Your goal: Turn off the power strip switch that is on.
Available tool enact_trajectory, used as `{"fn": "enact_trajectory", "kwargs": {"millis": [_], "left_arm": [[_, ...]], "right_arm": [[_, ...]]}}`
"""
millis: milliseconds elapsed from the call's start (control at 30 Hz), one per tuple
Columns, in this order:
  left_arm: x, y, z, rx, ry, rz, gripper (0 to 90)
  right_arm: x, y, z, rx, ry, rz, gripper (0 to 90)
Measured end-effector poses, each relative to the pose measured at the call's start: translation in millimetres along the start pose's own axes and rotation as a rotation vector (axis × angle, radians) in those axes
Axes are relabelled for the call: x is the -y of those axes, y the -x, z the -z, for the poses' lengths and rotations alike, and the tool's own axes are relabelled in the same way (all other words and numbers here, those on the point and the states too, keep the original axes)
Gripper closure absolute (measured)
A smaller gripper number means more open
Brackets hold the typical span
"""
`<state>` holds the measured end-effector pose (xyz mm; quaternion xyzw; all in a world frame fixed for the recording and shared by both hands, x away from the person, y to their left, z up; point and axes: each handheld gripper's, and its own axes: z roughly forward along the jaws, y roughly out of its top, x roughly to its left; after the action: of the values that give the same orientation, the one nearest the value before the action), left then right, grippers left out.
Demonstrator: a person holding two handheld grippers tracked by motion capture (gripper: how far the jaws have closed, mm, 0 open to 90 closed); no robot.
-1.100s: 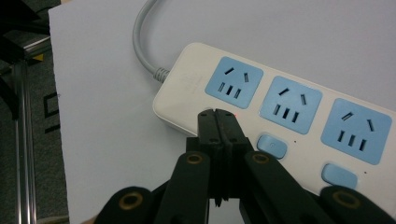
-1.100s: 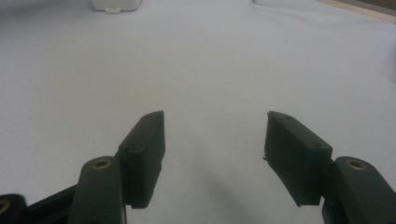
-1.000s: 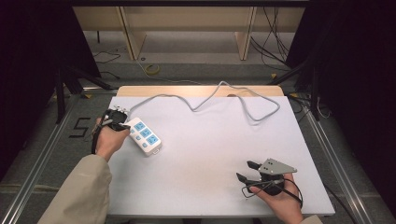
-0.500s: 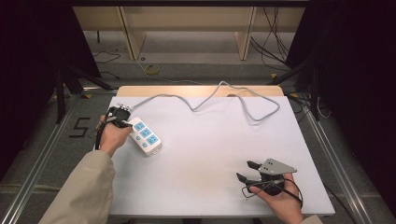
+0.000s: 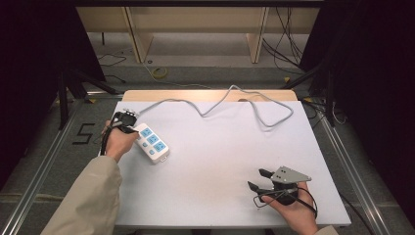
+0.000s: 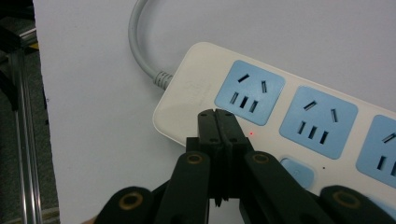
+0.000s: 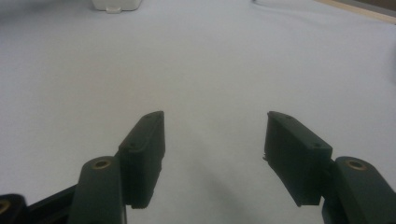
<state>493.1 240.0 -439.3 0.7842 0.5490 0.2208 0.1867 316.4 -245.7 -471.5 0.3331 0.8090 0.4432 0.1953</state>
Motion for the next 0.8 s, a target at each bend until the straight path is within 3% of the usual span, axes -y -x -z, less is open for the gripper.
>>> {"fn": "enact_trajectory", "kwargs": {"millis": [800], "left_arm": [[-3.4, 5.2, -8.0, 0.006, -0.020, -0.006, 89.7]], "right_arm": [[-0.1, 0.0, -0.2, -0.003, -0.002, 0.002, 39.3]]}}
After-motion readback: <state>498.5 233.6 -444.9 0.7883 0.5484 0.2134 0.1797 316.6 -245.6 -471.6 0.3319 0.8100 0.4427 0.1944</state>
